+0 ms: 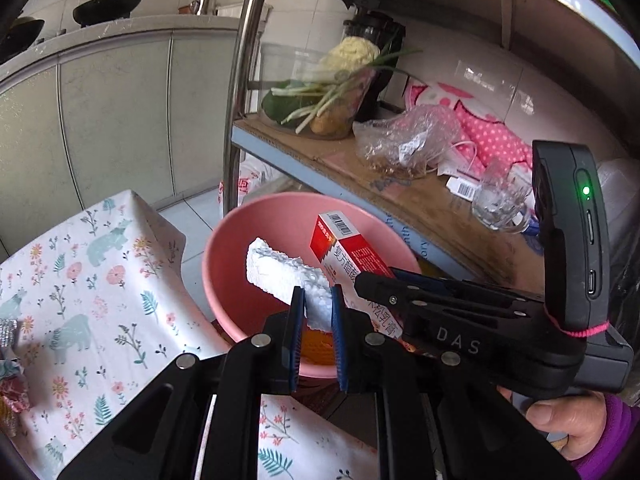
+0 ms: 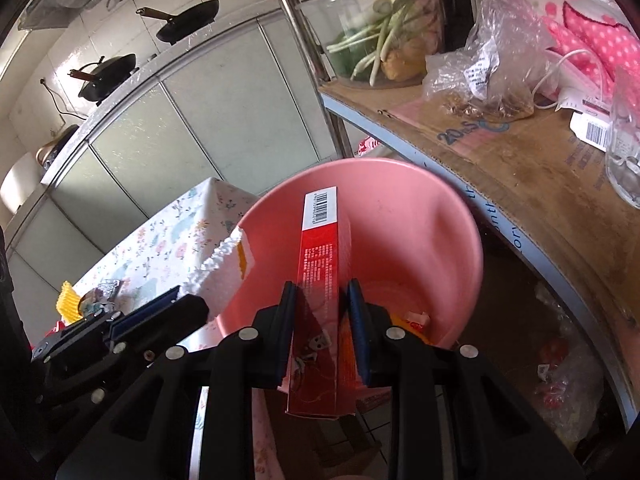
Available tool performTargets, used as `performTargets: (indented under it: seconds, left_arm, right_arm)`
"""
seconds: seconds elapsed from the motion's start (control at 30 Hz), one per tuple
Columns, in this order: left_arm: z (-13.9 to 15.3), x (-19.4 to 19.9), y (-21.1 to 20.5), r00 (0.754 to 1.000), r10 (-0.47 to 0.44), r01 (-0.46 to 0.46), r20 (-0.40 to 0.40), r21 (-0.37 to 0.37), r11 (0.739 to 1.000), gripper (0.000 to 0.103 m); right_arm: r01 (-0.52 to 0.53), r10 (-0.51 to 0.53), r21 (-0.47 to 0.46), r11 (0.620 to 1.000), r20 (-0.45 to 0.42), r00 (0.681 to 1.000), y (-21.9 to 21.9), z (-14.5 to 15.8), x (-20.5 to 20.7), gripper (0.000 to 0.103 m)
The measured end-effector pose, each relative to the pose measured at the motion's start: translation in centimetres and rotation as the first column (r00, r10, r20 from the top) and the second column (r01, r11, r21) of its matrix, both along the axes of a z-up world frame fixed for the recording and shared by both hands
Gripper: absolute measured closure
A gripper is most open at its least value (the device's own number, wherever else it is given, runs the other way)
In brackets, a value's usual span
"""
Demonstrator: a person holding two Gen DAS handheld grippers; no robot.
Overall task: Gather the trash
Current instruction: 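Carry the foam block and red box over the pink basin and open both tools, then move both open tools back toward the red snack bag on the table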
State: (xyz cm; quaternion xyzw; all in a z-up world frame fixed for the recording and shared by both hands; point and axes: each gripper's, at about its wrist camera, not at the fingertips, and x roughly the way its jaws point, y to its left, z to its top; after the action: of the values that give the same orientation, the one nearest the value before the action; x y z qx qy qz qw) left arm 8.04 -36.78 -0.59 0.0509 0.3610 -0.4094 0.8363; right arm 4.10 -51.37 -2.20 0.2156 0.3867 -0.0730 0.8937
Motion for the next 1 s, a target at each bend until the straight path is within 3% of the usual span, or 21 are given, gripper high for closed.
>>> performTargets:
  seconds: [0.27,0.67,0.9,1.0]
  left_arm:
    - [-1.3,1.1,-0.8,1.0,0.027,-0.026,-0.016,0.022,0.999,0.09]
    - [-0.1,1.0,1.4,0.997,0.068,-0.068,-0.041,-0.009,0.998,0.08]
    - [1.0,-0.5,5.0,0.991,0.123,-0.123,-0.046,-0.002,0.992,0.063]
    - [1.4,-1.2,7.0,0.987,0.153,-0.154,-0.044,-0.002,0.988,0.06]
  right_arm:
    - [-0.003,0.003,-0.022,1.0,-0.002,1.0,0.0,-0.9,0.8,0.076]
    - [-0.031,0.031,-0.022,0.999,-0.008,1.0,0.4,-0.3,0.6,0.076]
    - [-0.123,0.123,-0.015,0.992,0.029,0.992,3.4,1.7,-0.5,0.076]
    - [-0.161,0.161,-0.009,0.987,0.038,0.986,4.8,2.3,-0.8,0.076]
